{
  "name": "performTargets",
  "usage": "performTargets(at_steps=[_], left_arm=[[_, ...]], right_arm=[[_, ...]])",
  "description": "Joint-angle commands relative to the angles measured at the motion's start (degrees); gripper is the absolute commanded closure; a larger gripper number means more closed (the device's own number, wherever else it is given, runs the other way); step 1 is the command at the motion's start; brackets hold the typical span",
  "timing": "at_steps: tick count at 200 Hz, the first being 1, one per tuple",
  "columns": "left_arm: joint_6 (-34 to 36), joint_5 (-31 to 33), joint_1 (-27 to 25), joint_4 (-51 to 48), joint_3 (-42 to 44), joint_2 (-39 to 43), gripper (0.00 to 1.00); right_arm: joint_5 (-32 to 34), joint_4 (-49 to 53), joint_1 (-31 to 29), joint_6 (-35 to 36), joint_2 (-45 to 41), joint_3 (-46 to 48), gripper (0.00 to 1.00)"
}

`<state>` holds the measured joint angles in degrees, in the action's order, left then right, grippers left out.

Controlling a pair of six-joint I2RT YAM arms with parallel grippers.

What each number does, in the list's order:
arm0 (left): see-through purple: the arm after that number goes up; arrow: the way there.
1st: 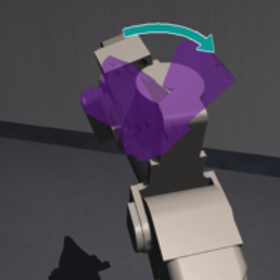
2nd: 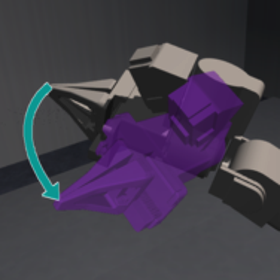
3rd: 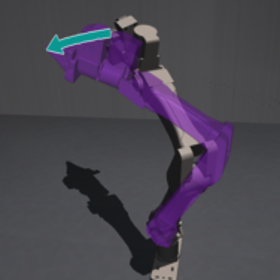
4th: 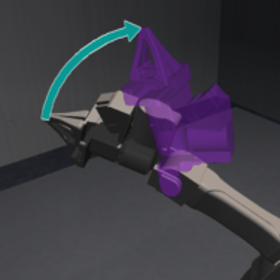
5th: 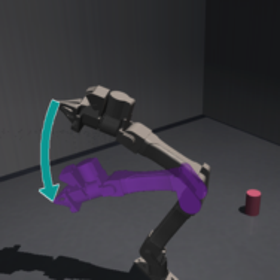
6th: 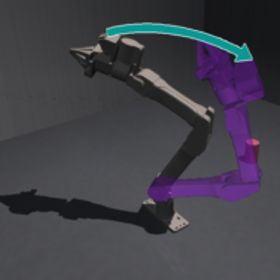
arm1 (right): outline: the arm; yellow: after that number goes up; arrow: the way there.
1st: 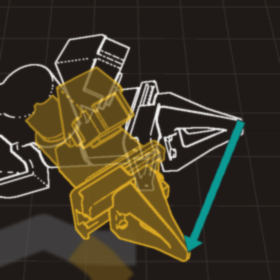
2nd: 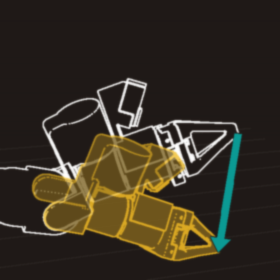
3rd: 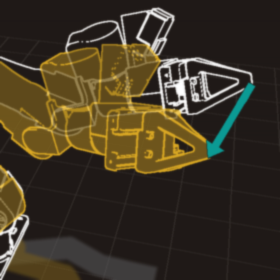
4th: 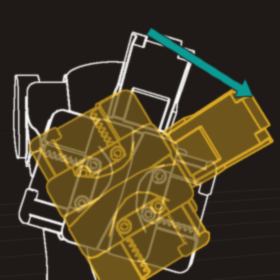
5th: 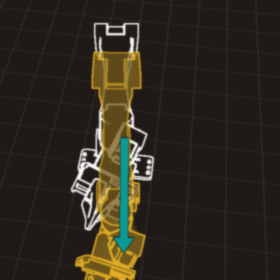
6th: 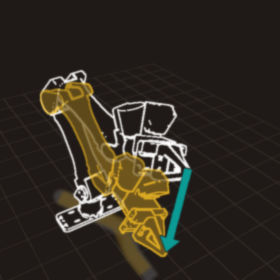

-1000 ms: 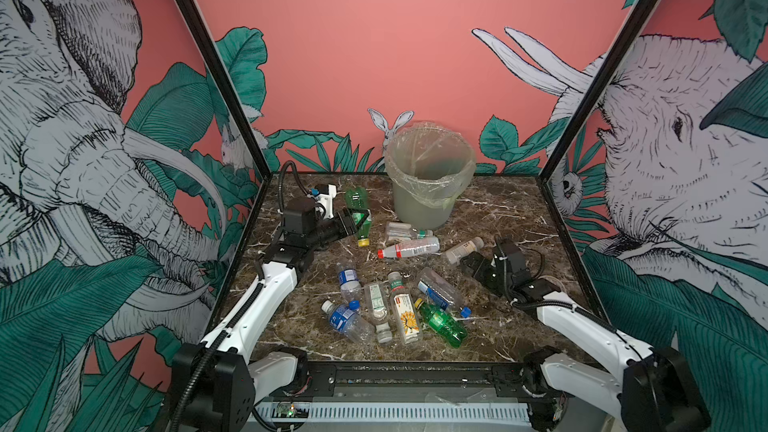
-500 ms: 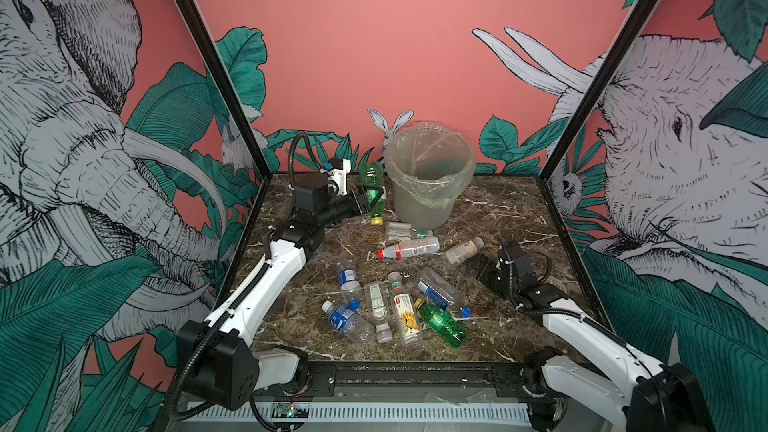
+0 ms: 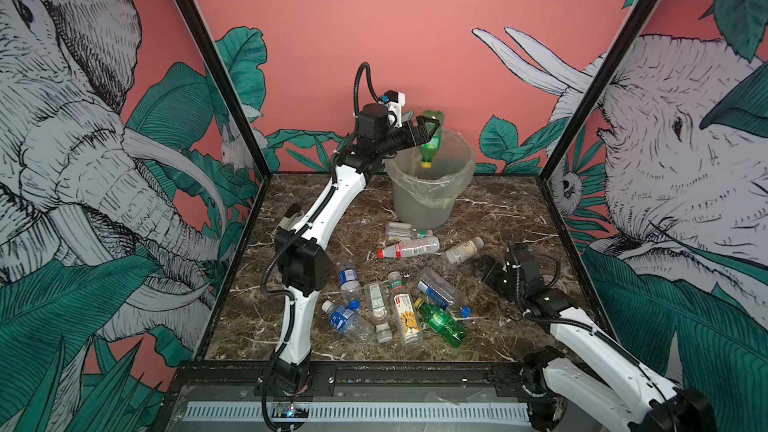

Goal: Throw the plastic bottles in the bin
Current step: 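Open the left gripper above the bin to drop the green bottle, then withdraw the left gripper from the bin while the right nears the tea bottle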

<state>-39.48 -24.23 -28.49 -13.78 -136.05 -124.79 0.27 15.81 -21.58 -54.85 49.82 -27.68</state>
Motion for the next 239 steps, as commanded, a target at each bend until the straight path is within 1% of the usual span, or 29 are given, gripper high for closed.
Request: performTargets(at_steps=[1,22,42,60,86,110,132,140,150,165,195,218,239], left_arm=[[-1.71,0.41,0.50,-0.69,-4.00,6.51,0.00],[-0.54,0.21,0.45,-0.67,-1.08,12.16,0.00],[1.59,-0.61,0.45,-1.47,4.58,18.39,0.00],[4.89,-2.03,0.45,-1.84,11.65,24.11,0.00],[9.94,-1.31,0.59,-2.71,23.40,32.55,0.00],[11.35,-0.93,1.22,-1.52,34.53,39.44,0.00],[11.65,-0.67,2.49,-1.28,42.67,44.36,0.00],[11.99,0.61,2.73,-2.71,44.78,45.74,0.00],[12.68,3.79,2.95,-6.49,46.16,47.21,0.00],[15.24,6.84,3.09,-10.20,48.49,49.46,0.00],[17.57,9.83,3.31,-9.42,56.38,55.10,0.01],[18.35,11.15,3.61,-10.93,60.18,58.17,0.00],[18.13,12.72,3.71,-11.94,63.67,60.39,0.00]], right_arm=[[1.44,3.52,0.33,0.27,-1.45,-2.30,0.01],[2.28,5.05,0.41,0.43,-2.26,-2.90,0.01],[2.54,5.46,0.42,0.09,-2.33,-3.17,0.01],[2.46,5.70,0.41,-0.96,-1.85,-3.72,0.00],[1.58,6.25,0.41,-2.74,-0.25,-4.84,0.01],[0.05,5.93,0.40,-4.08,1.53,-5.93,0.01],[-0.27,5.74,0.44,-4.82,2.77,-6.68,0.01],[-0.20,5.82,0.41,-5.16,2.96,-6.77,0.01],[0.22,6.11,0.47,-5.68,3.09,-6.88,0.01],[1.00,7.35,0.41,-6.68,3.24,-6.97,0.01],[2.20,9.50,0.45,-8.78,3.66,-6.91,0.01],[2.17,9.12,0.40,-10.68,4.65,-6.81,0.01],[1.61,8.77,0.41,-11.66,7.27,-7.94,0.01]])
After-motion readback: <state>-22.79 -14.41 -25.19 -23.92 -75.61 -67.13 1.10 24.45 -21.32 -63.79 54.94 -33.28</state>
